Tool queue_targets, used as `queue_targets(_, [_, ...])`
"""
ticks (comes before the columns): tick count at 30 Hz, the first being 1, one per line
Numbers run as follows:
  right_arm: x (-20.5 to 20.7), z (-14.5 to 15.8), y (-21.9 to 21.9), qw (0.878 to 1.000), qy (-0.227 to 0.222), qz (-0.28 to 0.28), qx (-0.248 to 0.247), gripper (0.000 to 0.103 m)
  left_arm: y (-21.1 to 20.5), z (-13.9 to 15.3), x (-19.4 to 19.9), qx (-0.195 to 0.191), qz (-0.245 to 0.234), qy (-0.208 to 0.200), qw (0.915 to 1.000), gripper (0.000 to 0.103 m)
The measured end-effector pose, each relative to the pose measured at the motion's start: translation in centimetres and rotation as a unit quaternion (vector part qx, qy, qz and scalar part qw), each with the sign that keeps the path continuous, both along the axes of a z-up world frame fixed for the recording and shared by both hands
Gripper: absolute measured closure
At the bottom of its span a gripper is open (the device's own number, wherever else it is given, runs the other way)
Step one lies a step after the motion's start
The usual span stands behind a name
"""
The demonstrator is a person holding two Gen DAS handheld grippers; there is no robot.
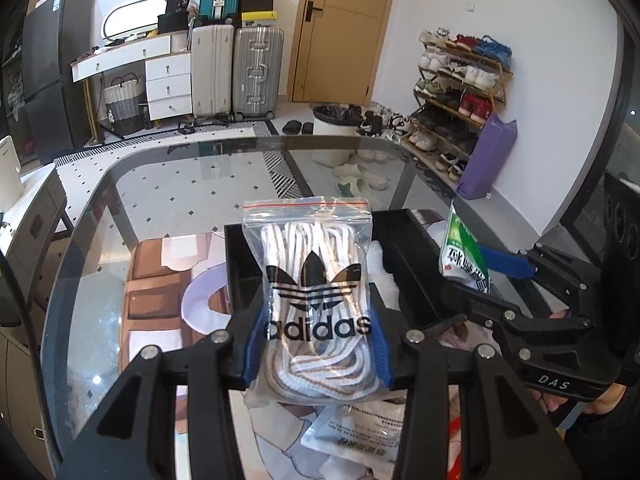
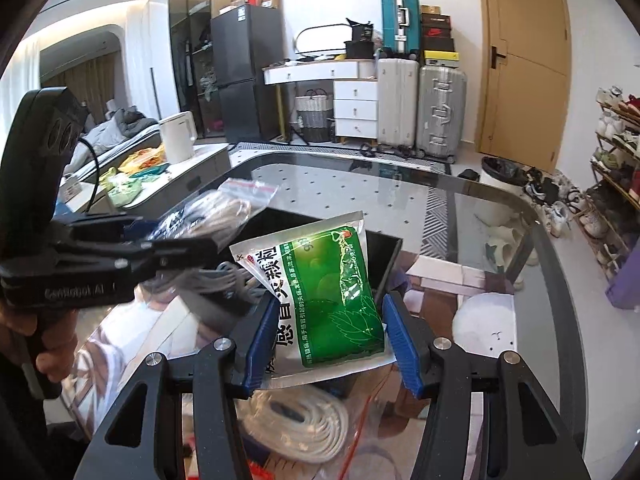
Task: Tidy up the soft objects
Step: 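Carry the Adidas bag and green packet over the black box with both tools, then open both tools to drop the Adidas bag and green packet into the box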
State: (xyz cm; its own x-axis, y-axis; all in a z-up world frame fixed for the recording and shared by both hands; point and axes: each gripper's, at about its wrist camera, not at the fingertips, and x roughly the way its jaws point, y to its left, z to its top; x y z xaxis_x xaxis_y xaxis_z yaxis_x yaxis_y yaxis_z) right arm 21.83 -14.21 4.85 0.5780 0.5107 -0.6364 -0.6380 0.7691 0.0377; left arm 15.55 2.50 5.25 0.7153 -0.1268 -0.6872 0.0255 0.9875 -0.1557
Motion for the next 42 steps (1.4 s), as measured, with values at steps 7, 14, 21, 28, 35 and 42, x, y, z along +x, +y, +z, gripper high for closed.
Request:
queue_targets(7, [0.8,-0.6,1.1,1.0,0.003,0.005,-0.012,0.049,0.2,-1.1,1.6,-0.003,-0.001,0.019,0.9998,0.06])
queue_targets(14, [1.7,-1.1,2.1,1.0,-0.006,0.009,-0.024,0.049,0.1,-2.6,2.4,0.001,0.003,0.026,0.9997,0.059])
queue_targets(21, [2.4,-1.1,2.4,1.0,0.001,0.018,-0.006,0.049,-0.6,-2.8,2.2,0.012,-0.002,0.009,0.9999,0.059])
queue_targets(28, [2.9,-1.6,3.0,0.999,0.005,0.027,-0.018,0.049,-0.8,-3.3,2.7,0.013,-0.01,-0.004,0.9999,0.059])
queue_targets(35, [3.3,-1.6,2.9,0.999,0.004,0.039,-0.02,0.049,-1.5,-3.5,2.1,0.033,-0.014,-0.003,0.9993,0.057])
queue_targets(42, [3.2,-1.7,3.1,0.999,0.007,0.046,-0.014,0.049,-1.1,-3.4,1.4,0.031,-0.014,-0.008,0.9994,0.057])
